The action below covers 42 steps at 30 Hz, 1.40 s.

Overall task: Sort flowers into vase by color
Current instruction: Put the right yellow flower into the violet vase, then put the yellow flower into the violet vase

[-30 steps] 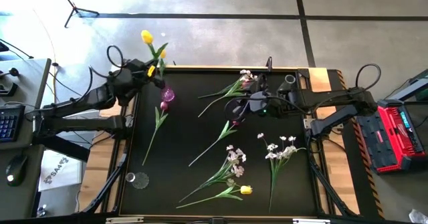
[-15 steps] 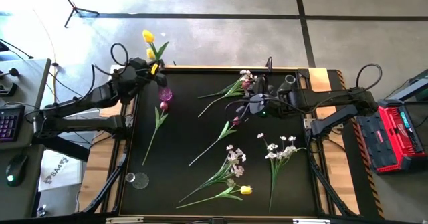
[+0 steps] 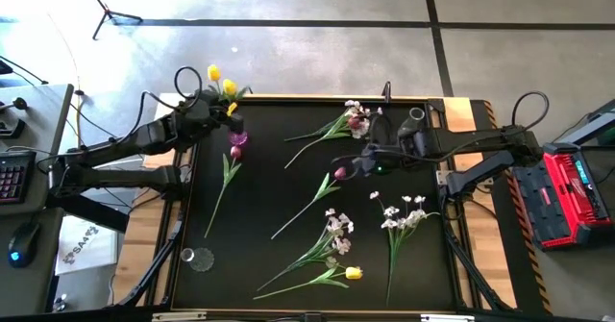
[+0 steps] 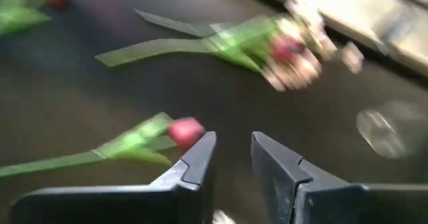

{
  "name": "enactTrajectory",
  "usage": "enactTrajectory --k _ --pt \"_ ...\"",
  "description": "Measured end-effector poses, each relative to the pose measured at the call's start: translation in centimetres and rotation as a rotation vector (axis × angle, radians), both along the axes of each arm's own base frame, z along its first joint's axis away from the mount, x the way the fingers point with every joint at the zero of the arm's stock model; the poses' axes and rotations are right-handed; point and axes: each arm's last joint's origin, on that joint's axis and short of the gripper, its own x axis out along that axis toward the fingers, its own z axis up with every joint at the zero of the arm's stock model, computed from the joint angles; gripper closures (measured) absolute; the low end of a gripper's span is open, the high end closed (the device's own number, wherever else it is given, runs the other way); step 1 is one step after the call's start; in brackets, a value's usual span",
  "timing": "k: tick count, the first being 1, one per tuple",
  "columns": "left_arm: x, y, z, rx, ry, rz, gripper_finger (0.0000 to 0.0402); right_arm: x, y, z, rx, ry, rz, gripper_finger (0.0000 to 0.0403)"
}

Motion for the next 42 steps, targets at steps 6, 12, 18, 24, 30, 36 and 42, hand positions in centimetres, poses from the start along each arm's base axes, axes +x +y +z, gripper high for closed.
enactTrajectory --k 6,12,18,24,30,36,42 --pt "-0.1 -0.7 -0.5 -0.055 0.023 -0.057 0.0203 -2.5 1.0 -0.5 0.028 0.145 -0.155 0.0320" --pt "-0.3 -1.1 1.1 -0.073 -0.078 -0.093 0.0178 -3.2 2.0 -1.6 0.078 0.220 -0.146 0.0320" --pt "-0.9 -1.7 3.2 -0.061 -0.095 -0.160 0.0181 -4.6 2.8 -6.0 0.271 0.290 -0.175 0.0320" --pt "-1.1 -2.8 5.3 -0.065 -0.130 -0.272 0.0188 -5.3 5.5 -10.1 0.461 0.240 -0.179 0.0320" --pt "0.6 -5.0 6.0 -0.060 -0.137 -0.542 0.0205 -5.8 9.1 -12.1 0.610 0.140 -0.161 0.0320" --pt "3.5 -7.5 5.0 -0.054 -0.057 -0.778 0.0224 -5.2 11.3 -12.3 0.578 -0.035 0.051 0.0320" --pt "8.6 -11.0 2.9 -0.191 -0.113 -0.981 0.0228 -5.4 10.9 -12.4 0.486 -0.035 0.063 0.0320"
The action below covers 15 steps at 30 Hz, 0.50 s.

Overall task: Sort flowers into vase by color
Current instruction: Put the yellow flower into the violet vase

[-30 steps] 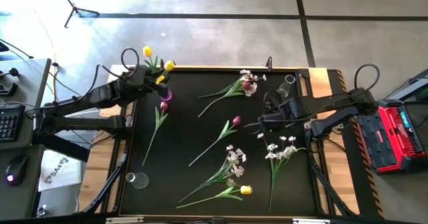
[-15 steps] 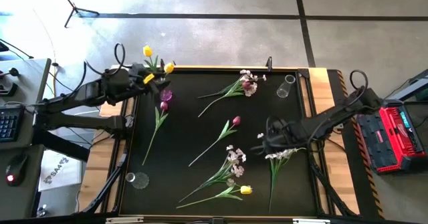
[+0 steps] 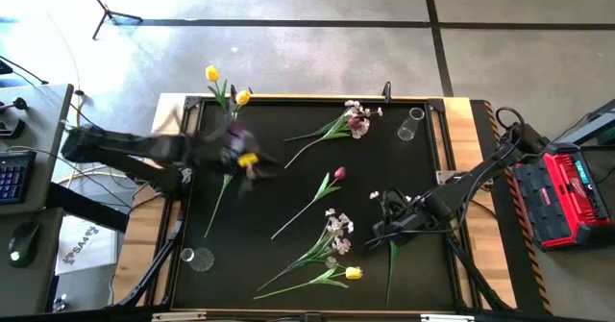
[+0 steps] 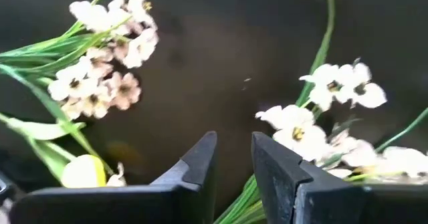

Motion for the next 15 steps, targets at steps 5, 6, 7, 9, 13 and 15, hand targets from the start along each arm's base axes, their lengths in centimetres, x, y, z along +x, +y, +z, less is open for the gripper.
enactTrajectory --k 5,6,7,9,13,15 --pt "4.1 -3.9 -4.5 -0.095 0.131 -0.086 0.0233 0.0 -0.9 -0.1 -0.084 0.024 0.043 0.0320" --pt "4.8 -4.8 -5.2 -0.128 0.132 -0.106 0.0233 0.0 -1.0 -0.1 -0.097 0.039 0.064 0.0320" --pt "5.3 -5.8 -5.8 -0.159 0.132 -0.129 0.0234 -0.1 -1.2 -0.2 -0.110 0.055 0.085 0.0320" --pt "6.2 -7.7 -7.1 -0.197 0.134 -0.167 0.0234 -0.3 -1.4 -0.2 -0.135 0.085 0.120 0.0320" --pt "7.0 -11.1 -9.7 -0.205 0.147 -0.211 0.0234 -0.6 -1.7 -0.3 -0.208 0.111 0.160 0.0320" --pt "7.2 -12.5 -11.0 -0.208 0.162 -0.215 0.0234 -0.6 -1.9 -0.3 -0.217 0.118 0.153 0.0320"
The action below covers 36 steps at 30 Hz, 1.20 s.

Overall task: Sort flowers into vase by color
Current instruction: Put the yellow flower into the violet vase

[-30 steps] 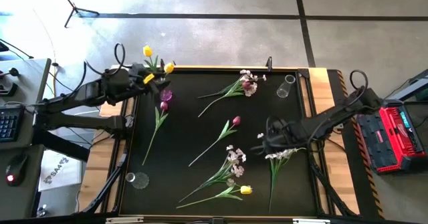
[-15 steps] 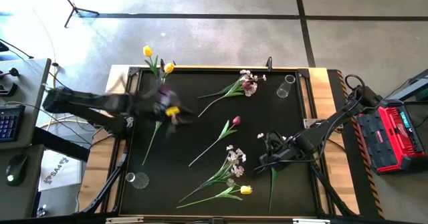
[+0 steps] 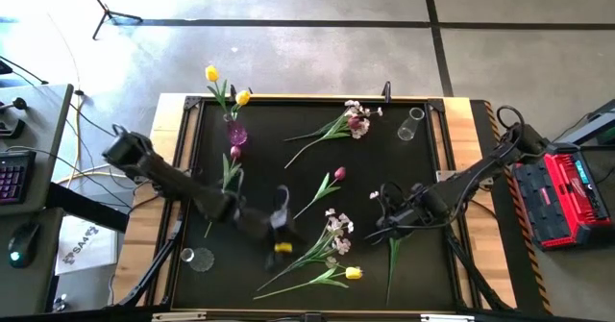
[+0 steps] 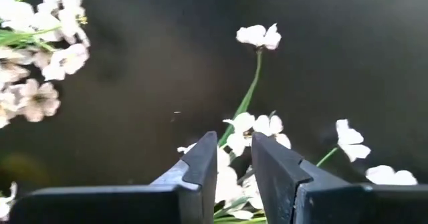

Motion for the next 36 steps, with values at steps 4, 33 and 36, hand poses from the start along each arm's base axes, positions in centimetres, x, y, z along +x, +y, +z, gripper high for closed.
enactTrajectory --k 4,33,36 --pt "0.2 -2.6 -2.4 0.044 -0.018 -0.036 0.0234 0.1 0.2 0.0 0.036 -0.019 -0.042 0.0320" --pt "5.3 -7.5 -11.5 0.267 0.254 -0.090 0.0244 0.6 6.2 1.1 0.289 -0.443 -0.121 0.0320" --pt "5.1 -7.6 -11.5 0.267 0.265 -0.101 0.0262 0.5 6.3 1.1 0.292 -0.441 -0.131 0.0320"
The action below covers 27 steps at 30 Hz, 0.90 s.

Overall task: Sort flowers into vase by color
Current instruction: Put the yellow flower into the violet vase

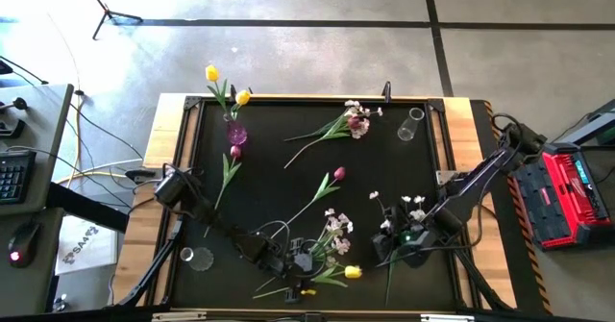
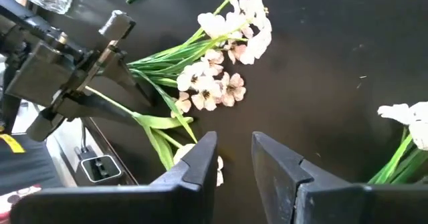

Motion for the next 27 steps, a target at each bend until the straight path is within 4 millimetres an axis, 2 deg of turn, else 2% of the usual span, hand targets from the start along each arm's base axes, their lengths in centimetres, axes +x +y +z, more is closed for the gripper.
enactTrajectory --k 8,17,20,24,27 --pt "-0.7 -0.7 -0.2 0.018 0.027 -0.033 0.0317 -0.1 0.0 0.0 -0.008 -0.006 -0.003 0.0320" --pt "-0.6 -0.4 -0.2 0.025 0.052 -0.020 0.0377 -0.1 0.0 0.0 -0.014 -0.005 -0.006 0.0320" --pt "-0.1 -0.5 0.3 0.024 0.047 -0.021 0.0396 -0.1 0.0 0.0 -0.015 -0.003 -0.006 0.0320" --pt "1.0 -0.4 1.2 -0.001 0.027 -0.016 0.0397 -0.2 -0.1 -0.1 -0.024 0.007 -0.006 0.0320" --pt "2.0 -0.2 2.8 -0.043 -0.016 0.013 0.0400 -0.2 -0.2 -0.1 -0.031 0.014 -0.006 0.0320"
